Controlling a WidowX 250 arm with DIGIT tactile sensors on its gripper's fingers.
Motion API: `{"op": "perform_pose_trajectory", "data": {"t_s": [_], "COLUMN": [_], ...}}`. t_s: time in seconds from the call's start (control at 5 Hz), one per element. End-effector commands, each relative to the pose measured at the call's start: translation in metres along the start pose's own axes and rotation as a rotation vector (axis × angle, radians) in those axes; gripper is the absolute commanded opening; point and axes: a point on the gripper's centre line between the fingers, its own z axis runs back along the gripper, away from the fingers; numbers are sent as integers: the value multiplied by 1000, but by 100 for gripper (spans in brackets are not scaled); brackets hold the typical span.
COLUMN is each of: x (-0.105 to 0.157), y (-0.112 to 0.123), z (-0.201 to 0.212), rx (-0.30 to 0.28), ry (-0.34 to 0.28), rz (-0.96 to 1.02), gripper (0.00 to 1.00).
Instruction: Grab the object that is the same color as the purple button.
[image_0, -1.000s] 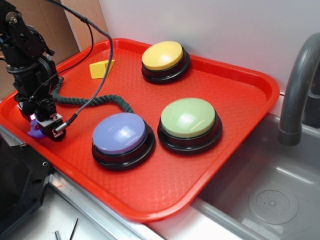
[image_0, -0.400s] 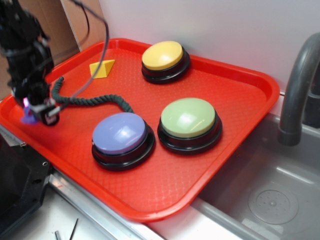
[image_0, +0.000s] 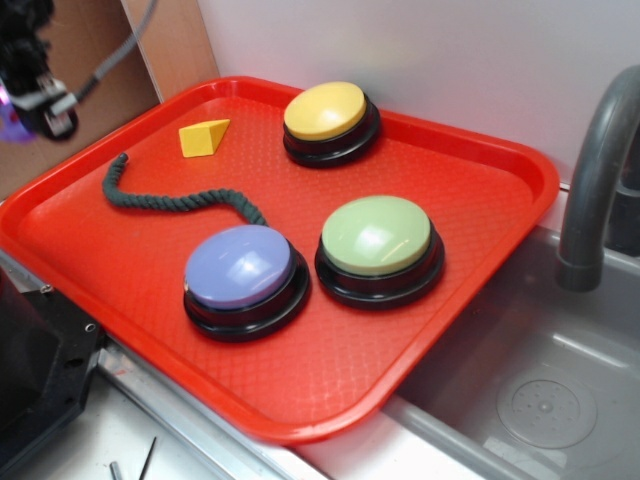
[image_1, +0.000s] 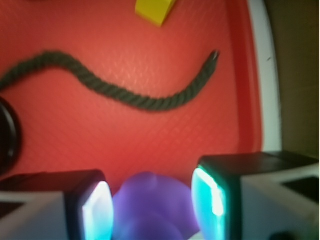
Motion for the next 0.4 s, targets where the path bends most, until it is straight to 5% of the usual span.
{"op": "perform_pose_trajectory", "data": {"t_s": [0.0, 0.2], "x": [18, 27], "y": [12, 9], "z": [64, 70], "rx": [3, 21], "ry": [-77, -75], "rz": [13, 9], "gripper": [0, 0]}}
